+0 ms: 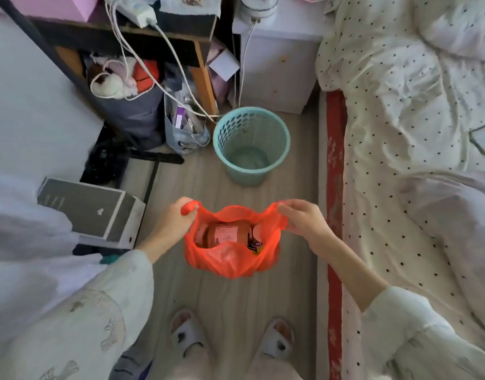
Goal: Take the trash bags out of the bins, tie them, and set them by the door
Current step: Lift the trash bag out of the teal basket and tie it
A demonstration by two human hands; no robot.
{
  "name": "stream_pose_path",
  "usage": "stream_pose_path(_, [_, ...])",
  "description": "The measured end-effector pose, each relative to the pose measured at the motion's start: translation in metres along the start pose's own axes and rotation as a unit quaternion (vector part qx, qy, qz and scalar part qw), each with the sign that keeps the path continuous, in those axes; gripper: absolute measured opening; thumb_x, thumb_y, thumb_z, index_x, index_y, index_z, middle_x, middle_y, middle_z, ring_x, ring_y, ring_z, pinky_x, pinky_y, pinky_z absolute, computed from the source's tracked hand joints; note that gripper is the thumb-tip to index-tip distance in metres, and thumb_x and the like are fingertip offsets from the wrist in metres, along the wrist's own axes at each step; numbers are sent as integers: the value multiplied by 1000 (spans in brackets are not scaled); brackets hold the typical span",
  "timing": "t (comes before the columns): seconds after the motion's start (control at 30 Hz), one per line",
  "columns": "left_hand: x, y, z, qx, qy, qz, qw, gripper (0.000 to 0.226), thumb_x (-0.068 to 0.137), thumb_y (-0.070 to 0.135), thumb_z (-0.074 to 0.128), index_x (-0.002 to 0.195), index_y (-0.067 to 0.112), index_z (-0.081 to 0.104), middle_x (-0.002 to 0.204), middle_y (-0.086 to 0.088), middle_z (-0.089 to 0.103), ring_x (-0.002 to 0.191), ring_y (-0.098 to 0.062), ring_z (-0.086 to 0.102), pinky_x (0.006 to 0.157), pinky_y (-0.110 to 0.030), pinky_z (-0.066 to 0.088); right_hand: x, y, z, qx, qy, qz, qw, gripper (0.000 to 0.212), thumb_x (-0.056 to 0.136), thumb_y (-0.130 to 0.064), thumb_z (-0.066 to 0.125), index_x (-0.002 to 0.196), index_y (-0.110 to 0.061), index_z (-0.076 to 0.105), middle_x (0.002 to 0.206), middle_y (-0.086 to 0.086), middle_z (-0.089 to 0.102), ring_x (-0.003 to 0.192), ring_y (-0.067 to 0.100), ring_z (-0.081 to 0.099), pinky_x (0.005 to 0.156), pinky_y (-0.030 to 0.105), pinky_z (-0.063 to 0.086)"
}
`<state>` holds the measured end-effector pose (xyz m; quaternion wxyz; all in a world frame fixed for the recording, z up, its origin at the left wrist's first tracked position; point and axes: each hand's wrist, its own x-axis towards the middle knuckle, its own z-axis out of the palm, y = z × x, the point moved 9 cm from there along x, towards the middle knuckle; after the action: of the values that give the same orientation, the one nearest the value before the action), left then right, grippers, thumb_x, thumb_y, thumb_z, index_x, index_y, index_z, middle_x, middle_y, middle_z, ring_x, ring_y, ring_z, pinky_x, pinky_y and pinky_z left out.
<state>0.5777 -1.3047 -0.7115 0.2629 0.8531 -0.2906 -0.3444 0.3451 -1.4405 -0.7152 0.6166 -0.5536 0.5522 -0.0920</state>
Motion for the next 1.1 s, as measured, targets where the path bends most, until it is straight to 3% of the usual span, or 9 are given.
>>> stream_pose_path(0.13, [33, -43, 53, 0, 22, 19, 1000, 18, 86, 6, 55, 102, 3, 62, 91, -10, 61, 87, -25, 56, 61, -19, 29, 46, 65, 16, 10, 19, -18, 1000, 17, 85, -18, 59, 96, -9, 69, 98, 10, 72, 93, 25, 67, 93, 44, 52])
stream_pose_path(0.27, [79, -86, 88, -20, 63, 53, 996, 17, 84, 11, 58, 72, 22, 54, 68, 3, 56, 82, -33, 60, 66, -28, 37, 93, 94, 30, -5, 56, -112, 992, 7, 87, -12, 58, 90, -13, 65, 92, 7, 69, 88, 18, 63, 84, 29, 50])
stream_pose_path(0.37, [113, -84, 100, -86, 109, 121, 983, 4, 85, 9, 58, 87, 10, 61, 71, 1, 55, 70, -15, 54, 60, -11, 38, 131, 99, 35, 3, 92, -196, 976, 11, 86, -9, 59, 92, -16, 64, 87, -1, 64, 77, 4, 59, 68, 11, 46])
stream_pose_path(0.43, [131, -72, 101, -137, 142, 187, 962, 17, 83, 6, 61, 99, 1, 63, 77, 1, 57, 67, 5, 53, 62, -1, 37, 151, 96, 37, 4, 105, -261, 960, 17, 85, -7, 60, 97, -19, 64, 89, -8, 63, 76, -11, 57, 68, 4, 44])
stream_pose_path(0.5, [147, -67, 107, -178, 156, 235, 943, 23, 81, 9, 64, 104, 6, 65, 91, -2, 59, 78, 5, 54, 70, 2, 36, 168, 97, 38, -8, 117, -316, 941, 24, 84, -7, 62, 104, -20, 64, 96, -10, 64, 78, -21, 54, 75, 1, 42])
stream_pose_path(0.73, [180, -81, 153, -323, 12, 313, 893, 51, 84, 12, 61, 119, 44, 42, 118, 13, 56, 109, 4, 53, 90, -17, 40, 196, 122, 51, 12, 69, -392, 917, 58, 89, -8, 57, 138, -32, 35, 119, -4, 56, 101, 1, 57, 91, 20, 47])
stream_pose_path(0.83, [182, -96, 160, -309, 42, 309, 898, 68, 89, 6, 53, 140, 38, 23, 111, 4, 59, 96, -1, 60, 88, -18, 44, 193, 125, 57, -15, 77, -412, 908, 61, 92, 1, 47, 144, -25, 27, 141, -3, 46, 125, 6, 47, 103, 22, 40])
stream_pose_path(0.97, [169, -100, 155, -287, 110, 337, 890, 54, 97, 6, 31, 133, 44, 19, 83, 5, 55, 52, -2, 47, 60, -23, 45, 187, 142, 48, 36, 137, -370, 918, 28, 93, 1, 41, 114, -17, 44, 82, 6, 65, 66, -2, 62, 64, 20, 48])
stream_pose_path(1.1, [171, -106, 160, -317, 94, 334, 883, 44, 98, 10, 28, 132, 39, 26, 77, 1, 52, 37, -2, 27, 38, -13, 27, 191, 172, 41, 122, 155, -336, 921, 26, 84, -15, 63, 92, -14, 39, 90, 9, 66, 92, 16, 68, 79, 34, 55])
